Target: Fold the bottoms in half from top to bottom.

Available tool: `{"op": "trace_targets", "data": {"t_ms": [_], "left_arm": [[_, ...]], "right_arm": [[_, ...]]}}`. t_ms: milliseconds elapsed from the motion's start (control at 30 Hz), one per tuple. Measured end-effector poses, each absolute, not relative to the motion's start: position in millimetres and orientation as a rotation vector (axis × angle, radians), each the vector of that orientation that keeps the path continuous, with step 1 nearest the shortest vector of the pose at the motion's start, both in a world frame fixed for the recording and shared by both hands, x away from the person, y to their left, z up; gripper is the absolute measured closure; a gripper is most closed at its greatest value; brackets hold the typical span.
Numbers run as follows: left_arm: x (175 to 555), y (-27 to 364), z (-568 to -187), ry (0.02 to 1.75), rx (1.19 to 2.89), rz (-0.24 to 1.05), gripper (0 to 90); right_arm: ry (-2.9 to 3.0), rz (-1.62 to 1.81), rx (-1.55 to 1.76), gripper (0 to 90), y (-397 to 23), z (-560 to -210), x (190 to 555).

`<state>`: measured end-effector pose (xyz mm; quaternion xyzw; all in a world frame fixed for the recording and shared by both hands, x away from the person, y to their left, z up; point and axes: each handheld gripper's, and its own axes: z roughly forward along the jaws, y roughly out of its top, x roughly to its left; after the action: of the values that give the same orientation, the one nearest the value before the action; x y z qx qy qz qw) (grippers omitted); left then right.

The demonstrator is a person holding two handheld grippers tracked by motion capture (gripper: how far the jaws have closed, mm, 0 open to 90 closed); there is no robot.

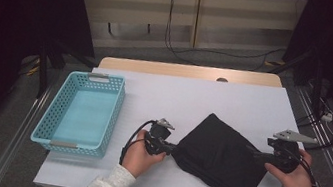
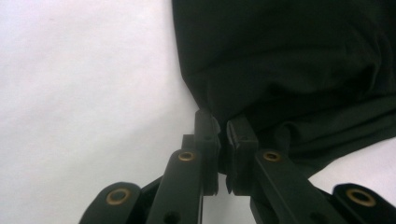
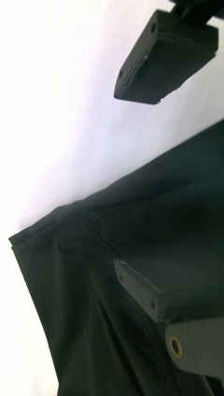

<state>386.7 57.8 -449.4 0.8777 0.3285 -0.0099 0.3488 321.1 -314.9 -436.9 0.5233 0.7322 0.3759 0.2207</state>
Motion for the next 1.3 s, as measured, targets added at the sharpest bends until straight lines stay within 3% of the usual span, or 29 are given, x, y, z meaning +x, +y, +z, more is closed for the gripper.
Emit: {"op": "trace_targets", "data": {"t_ms": [1300], "left_arm": [[447,87,-436,0.973,2.238,0.1,85.4]], "right_arm": [[2.029,1.076,1.399,11.7,-307,-441,319]]}}
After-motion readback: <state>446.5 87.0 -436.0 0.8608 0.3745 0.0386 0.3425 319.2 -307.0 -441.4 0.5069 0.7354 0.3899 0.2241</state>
